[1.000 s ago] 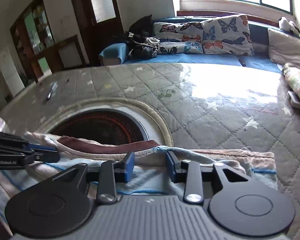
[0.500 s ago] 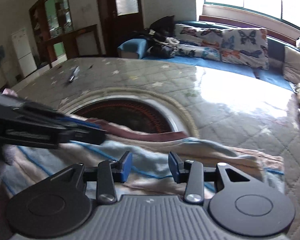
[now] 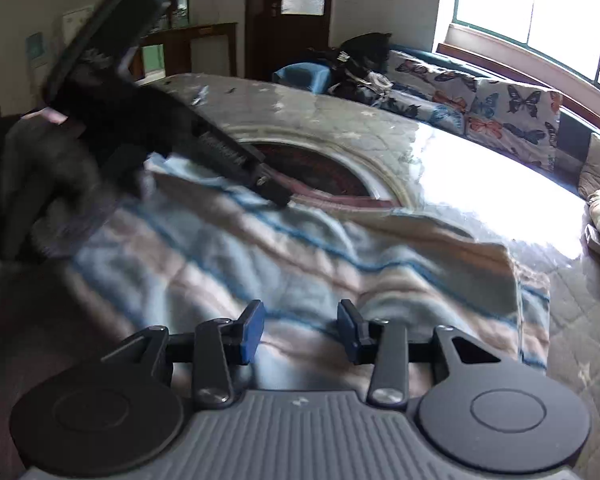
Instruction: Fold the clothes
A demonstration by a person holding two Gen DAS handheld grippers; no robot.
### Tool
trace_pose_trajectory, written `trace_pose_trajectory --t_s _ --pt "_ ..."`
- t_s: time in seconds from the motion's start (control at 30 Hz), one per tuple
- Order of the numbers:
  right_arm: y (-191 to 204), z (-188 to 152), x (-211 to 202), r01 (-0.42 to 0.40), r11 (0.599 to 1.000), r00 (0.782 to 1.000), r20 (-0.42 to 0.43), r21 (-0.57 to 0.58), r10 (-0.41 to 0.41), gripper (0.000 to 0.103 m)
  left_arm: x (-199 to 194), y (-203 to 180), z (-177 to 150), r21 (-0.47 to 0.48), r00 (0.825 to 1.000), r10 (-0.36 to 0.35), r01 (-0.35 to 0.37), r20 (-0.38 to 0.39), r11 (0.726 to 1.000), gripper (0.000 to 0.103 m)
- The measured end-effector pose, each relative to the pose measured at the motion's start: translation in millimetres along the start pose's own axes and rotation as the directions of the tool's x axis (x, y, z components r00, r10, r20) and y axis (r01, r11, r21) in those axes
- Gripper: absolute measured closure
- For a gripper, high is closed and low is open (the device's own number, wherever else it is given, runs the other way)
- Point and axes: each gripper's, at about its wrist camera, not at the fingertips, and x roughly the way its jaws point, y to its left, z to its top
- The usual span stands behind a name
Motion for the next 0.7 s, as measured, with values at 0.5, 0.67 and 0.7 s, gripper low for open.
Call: trace_pose_trajectory --t_s 0.5,0.67,0.7 --pt "-90.0 39.2 10.3 0.053 0.975 0.998 0.006 0.218 -0.056 0.064 -26.5 -59.3 -22.1 0.207 0.998 -0.048 0.041 0.032 0.977 0.073" --pt "-122.0 42.6 30.7 0.074 0.948 0.997 -0.029 0.310 -0.069 0.069 -23.6 -91.0 -34.8 0.300 0.991 -0.131 0.129 -0.014 0.945 0.073" --pt "-128.4 42.3 32.9 0.072 0.939 0.997 -0.033 0.335 -0.065 0.069 -22.8 -97.7 -37.0 0.318 0.989 -0.147 0.145 -0.018 0.937 0.073"
